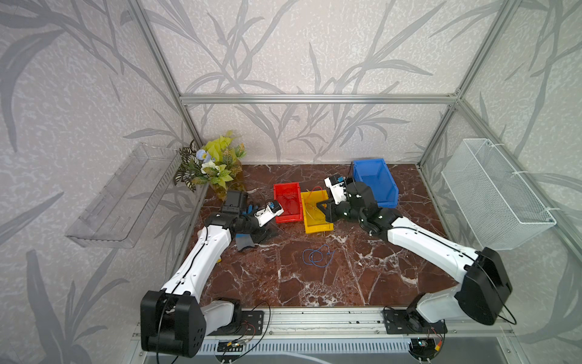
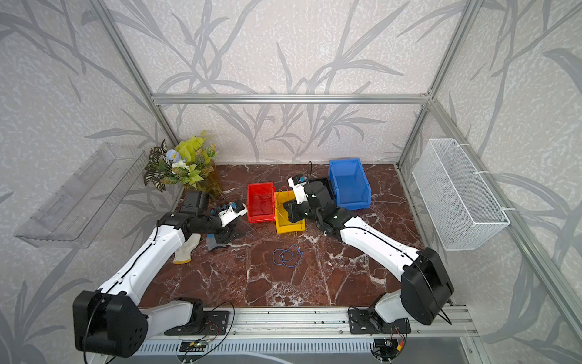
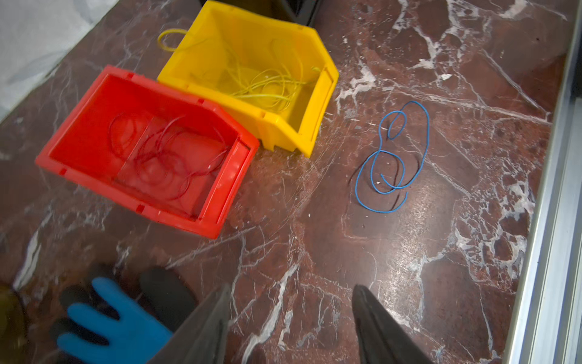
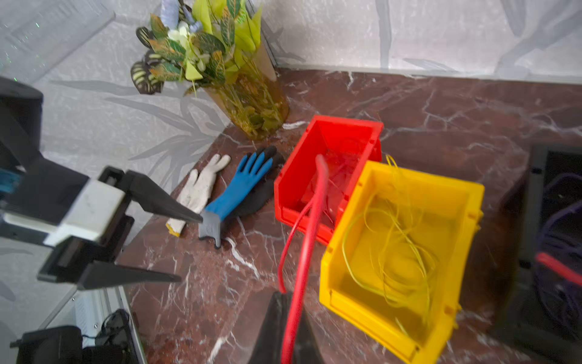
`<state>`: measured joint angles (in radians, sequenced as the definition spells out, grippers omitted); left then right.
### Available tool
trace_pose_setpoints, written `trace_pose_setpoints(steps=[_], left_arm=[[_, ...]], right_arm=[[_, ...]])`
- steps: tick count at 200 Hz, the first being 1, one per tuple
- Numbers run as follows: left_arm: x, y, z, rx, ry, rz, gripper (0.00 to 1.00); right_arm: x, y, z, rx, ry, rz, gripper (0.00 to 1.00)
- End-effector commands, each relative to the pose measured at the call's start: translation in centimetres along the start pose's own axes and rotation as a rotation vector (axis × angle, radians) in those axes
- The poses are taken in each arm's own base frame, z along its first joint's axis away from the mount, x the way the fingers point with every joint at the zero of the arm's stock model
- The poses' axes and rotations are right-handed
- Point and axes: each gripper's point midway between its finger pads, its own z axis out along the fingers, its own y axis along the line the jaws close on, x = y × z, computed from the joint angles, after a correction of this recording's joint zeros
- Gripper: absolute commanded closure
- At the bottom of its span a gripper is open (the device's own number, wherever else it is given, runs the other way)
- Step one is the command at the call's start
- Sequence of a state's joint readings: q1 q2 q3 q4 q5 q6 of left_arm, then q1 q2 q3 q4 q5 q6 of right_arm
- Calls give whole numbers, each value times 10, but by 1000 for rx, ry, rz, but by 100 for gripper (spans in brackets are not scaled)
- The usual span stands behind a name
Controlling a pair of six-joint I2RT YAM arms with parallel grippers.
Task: Untangle and sort cables by color
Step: Place the cable in the bin.
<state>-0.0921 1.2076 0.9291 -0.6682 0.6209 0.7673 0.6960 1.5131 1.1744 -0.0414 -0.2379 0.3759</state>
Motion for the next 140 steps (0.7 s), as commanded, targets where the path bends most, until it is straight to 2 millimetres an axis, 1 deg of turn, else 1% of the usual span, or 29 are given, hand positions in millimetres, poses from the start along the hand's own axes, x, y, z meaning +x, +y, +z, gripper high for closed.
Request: trace_pose_setpoints(steps=[1, 8, 11, 12, 13, 20, 31, 42, 54, 60, 62, 64, 83, 91, 109, 113, 129, 140], left_arm=[[8, 25, -8, -128, 9, -107, 31], [12, 31, -10, -155, 15, -130, 30], [14, 33, -11, -166, 20, -139, 30], [15, 34, -11, -169, 20, -142, 30], [15, 35, -11, -173, 20, -144, 30], [19, 41, -14, -202, 28, -165, 29], [25, 49, -18, -239, 40, -183, 29], [32, 55, -21, -270, 54, -191, 29], [39, 60, -23, -289, 70, -204, 29], [42, 61, -23, -293, 76, -207, 29], [43, 61, -23, -295, 78, -210, 29], [43, 61, -23, -295, 79, -209, 29], [49, 62, -23, -300, 91, -211, 29], [51, 62, -23, -304, 95, -210, 29], [55, 58, -21, -294, 103, -206, 29], [56, 56, -20, -289, 103, -205, 29], [59, 52, -17, -270, 103, -202, 29], [60, 49, -15, -258, 102, -203, 29]], right_arm=[[-14, 11, 25, -20, 28, 19, 100], [-20, 11, 38, 1, 32, 23, 100], [-25, 12, 39, 6, 25, 25, 100], [-25, 12, 39, 9, 26, 26, 100], [-23, 9, 47, 21, 38, 32, 100], [-23, 6, 59, 44, 49, 54, 100], [-32, 10, 76, 45, 37, 117, 100], [-39, 22, 94, -24, 14, 192, 100], [-52, 37, 110, -125, -46, 268, 100], [-58, 42, 117, -176, -78, 309, 100], [-57, 43, 120, -187, -78, 330, 100], [-63, 47, 121, -212, -99, 347, 100], [-78, 54, 140, -323, -172, 443, 100], [-82, 53, 149, -353, -190, 470, 100], [-81, 49, 166, -416, -208, 563, 100], [-84, 49, 167, -444, -225, 581, 100], [-78, 36, 181, -480, -230, 670, 100], [-68, 25, 188, -465, -213, 698, 100]])
